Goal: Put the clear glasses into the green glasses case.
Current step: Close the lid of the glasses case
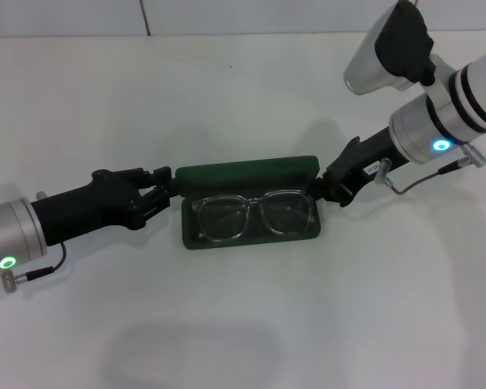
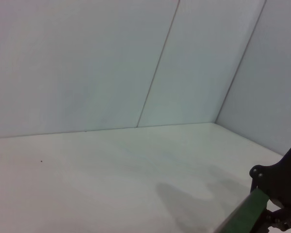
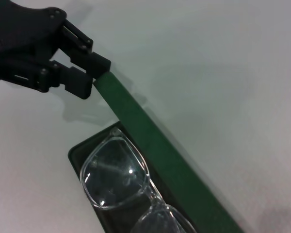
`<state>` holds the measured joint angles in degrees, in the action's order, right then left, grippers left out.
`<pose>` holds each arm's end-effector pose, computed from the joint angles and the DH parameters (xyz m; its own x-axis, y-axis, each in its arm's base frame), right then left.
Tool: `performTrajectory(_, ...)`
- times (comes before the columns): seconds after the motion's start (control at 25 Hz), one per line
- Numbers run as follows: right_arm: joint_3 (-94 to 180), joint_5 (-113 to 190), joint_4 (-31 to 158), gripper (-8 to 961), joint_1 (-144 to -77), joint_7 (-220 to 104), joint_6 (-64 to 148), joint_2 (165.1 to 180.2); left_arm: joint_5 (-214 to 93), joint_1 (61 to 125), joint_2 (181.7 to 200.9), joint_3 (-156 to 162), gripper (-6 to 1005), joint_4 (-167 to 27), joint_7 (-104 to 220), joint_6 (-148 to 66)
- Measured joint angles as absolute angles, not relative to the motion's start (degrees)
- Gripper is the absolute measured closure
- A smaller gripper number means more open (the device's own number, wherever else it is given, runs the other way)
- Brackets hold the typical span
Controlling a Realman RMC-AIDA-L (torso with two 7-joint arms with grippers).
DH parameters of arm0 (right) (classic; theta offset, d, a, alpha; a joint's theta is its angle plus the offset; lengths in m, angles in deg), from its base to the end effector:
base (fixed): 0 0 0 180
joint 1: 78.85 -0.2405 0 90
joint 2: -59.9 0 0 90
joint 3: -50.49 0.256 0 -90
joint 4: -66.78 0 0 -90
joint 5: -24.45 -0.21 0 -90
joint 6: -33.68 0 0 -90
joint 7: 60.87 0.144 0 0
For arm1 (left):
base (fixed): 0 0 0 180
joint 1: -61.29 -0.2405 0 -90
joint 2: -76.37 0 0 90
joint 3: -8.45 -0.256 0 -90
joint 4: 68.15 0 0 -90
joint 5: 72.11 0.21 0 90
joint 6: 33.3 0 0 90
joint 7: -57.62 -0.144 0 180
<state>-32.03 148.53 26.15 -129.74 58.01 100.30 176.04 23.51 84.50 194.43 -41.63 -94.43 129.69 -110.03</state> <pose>0.1595 0.4039 -0.0665 0.9164 -0.3882 0.0972 -0.3620 -0.9077 -0.2124 -0.3054 0.3079 -0.0257 0.6686 0.4200 0.6136 0.6477 -0.7344 -0.2030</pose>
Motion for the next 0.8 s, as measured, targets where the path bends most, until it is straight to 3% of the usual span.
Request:
performTrajectory(0.48, -32.8, 148.0, 24.8, 949, -129.2, 58.1, 99.6, 176.09, 23.5, 84.1, 194.5, -41.7, 701, -94.4, 129.7, -110.1)
performTrajectory(0.8, -38.3, 148.7, 13.5, 949, -124.2, 63.4, 100.1, 175.92, 23.1, 83.8, 194.35, -41.4, 701, -94.5, 129.8, -111.7)
